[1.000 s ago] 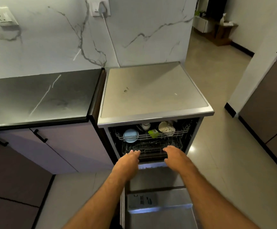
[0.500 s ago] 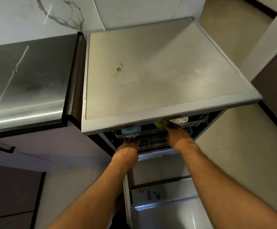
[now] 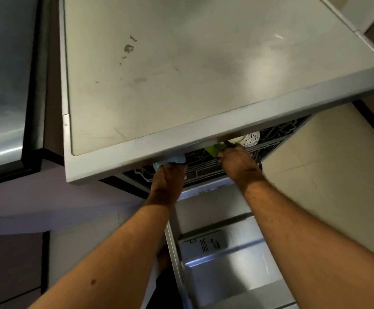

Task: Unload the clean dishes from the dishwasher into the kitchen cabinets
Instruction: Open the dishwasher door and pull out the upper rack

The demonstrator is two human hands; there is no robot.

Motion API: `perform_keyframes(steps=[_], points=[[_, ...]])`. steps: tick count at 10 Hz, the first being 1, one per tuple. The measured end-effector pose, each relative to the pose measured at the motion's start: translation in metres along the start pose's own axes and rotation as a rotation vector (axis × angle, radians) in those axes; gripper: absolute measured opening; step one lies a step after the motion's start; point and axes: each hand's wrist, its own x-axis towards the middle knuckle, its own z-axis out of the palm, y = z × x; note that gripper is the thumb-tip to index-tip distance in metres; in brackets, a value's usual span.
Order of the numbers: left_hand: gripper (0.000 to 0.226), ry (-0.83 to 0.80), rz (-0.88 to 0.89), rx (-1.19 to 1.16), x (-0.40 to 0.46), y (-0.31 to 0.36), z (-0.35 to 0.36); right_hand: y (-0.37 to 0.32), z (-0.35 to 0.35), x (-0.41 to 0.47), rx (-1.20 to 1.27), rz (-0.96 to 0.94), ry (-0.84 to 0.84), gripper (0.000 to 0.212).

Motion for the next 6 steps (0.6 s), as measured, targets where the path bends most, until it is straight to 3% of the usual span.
perform_keyframes(steps=[1,3,4,6], points=[[0.024,-0.321,-0.107,-0.129,-0.009,0.012,-0.003,0.005,0.001,-0.014,0.014,0.01,-0.014,0.026],[0.034,-0.042,0.057,0.379,-0.039,0.024,0.014,0.008,0.009,-0.048,0.014,0.005,-0.128,0.03],[0.042,-0.037,0.05,0.417,-0.047,0.03,0.022,0.013,0.014,-0.061,0.063,0.063,-0.143,0.031],[0.043,-0.167,-0.05,0.271,-0.074,0.051,0.03,0.025,0.009,-0.096,0.03,0.029,-0.209,0.028]])
